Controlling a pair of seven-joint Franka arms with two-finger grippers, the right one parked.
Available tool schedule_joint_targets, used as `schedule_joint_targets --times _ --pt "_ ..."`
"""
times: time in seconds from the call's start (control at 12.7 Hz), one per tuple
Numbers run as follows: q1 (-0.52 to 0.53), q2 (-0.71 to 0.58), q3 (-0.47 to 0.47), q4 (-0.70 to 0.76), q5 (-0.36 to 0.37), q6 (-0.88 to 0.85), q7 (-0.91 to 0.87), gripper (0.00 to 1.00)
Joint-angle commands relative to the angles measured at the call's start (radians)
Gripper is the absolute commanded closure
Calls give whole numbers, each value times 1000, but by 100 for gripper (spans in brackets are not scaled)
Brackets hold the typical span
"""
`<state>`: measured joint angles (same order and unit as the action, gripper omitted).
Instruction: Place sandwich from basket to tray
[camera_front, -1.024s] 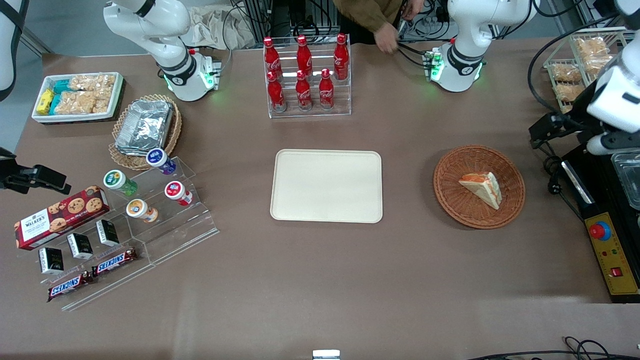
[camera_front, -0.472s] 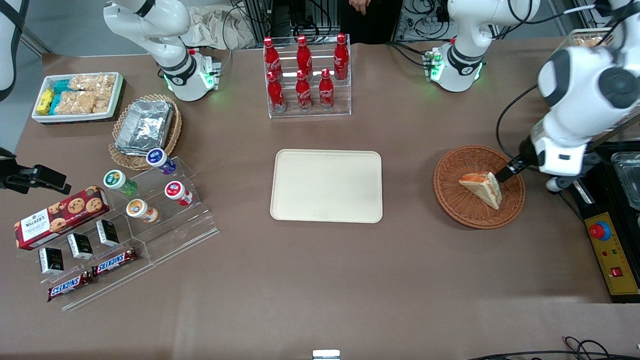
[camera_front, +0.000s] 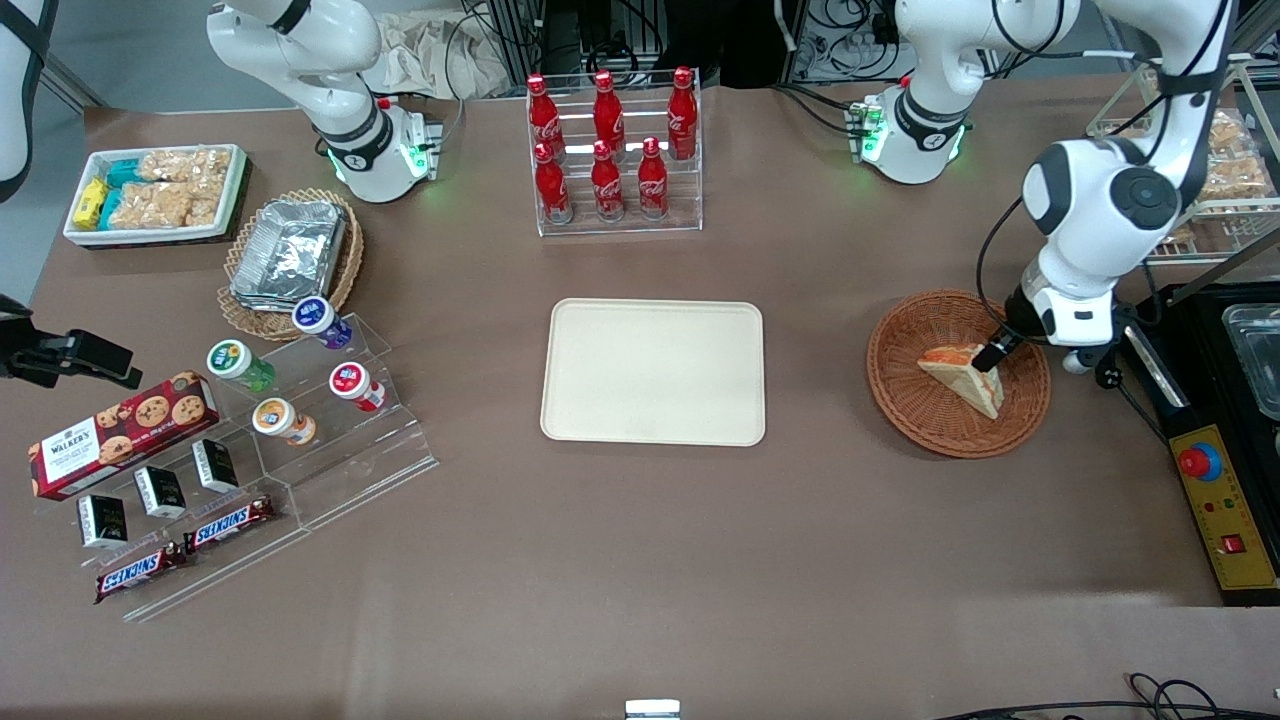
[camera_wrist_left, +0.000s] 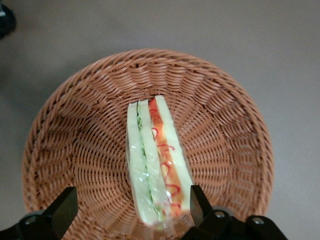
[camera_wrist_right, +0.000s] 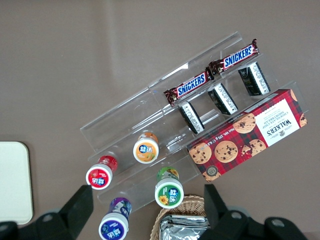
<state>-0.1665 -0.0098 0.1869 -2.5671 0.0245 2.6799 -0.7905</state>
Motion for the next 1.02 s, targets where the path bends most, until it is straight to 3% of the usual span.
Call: schedule_joint_targets --times 0.0,0.47,0.63,0.71,0.79,0.94 --pt "-5 88 -3 -21 18 135 -106 0" --pt "-13 126 -11 -18 18 170 -148 0" --pt "-13 128 -12 -13 17 170 -160 15" --pt "-15 120 -14 -7 18 163 -177 4" --pt "-18 87 -23 1 18 140 -182 0" --pt "-19 -5 -29 60 18 -69 -180 0"
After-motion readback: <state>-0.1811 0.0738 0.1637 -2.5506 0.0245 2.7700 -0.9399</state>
